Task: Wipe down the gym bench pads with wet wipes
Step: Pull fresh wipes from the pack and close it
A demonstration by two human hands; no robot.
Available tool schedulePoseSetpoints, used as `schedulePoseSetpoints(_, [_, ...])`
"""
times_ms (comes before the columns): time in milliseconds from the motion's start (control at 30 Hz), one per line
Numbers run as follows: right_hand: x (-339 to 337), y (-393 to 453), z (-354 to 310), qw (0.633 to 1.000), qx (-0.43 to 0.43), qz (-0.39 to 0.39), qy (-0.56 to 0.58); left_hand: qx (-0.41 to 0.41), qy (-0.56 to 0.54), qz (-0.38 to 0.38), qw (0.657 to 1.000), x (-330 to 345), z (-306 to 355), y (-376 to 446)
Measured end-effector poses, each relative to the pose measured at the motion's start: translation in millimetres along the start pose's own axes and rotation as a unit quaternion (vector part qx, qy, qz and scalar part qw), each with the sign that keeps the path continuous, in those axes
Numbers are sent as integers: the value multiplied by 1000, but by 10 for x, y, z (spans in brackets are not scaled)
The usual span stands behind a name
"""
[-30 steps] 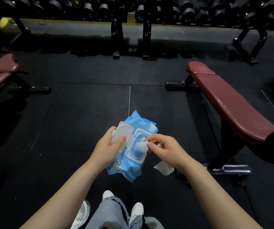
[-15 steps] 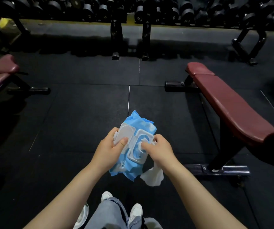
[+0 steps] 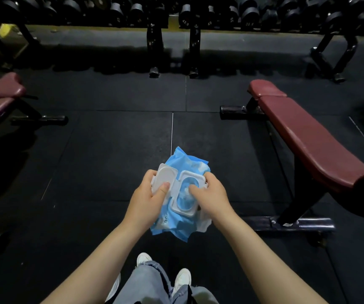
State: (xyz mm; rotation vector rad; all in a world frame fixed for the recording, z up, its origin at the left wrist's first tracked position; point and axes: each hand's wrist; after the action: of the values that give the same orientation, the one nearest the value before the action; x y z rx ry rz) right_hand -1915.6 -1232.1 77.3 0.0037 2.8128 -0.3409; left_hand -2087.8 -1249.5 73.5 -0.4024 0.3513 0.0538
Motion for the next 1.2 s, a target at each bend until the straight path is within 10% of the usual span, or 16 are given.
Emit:
schedulePoseSetpoints(200, [-242,-125,53,981,-42,-185,25,-33,-39,-2,999,-93,35,61])
schedulePoseSetpoints(467, [-36,-7,108,997,-47,50,-22,-28,-61,-56,996,-16,38,4])
schedulePoseSetpoints(900, [-111,-61,160,995,6,-17,95,-111,-152,-157,970,-79,102,8])
schedulePoseSetpoints(1200, [-38,-104,76,993,-25,-72,88,-90,51,-25,994,31,-20,90])
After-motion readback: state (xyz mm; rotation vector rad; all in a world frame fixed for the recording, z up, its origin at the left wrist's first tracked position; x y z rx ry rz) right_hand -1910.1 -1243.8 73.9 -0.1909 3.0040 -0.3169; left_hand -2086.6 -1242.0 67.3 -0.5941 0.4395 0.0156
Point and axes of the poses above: each hand's wrist, its own y-axis towards the middle knuckle, its own x-axis out of the palm, z = x × y, and after that the axes turned 11 degrees about -x, right-handed
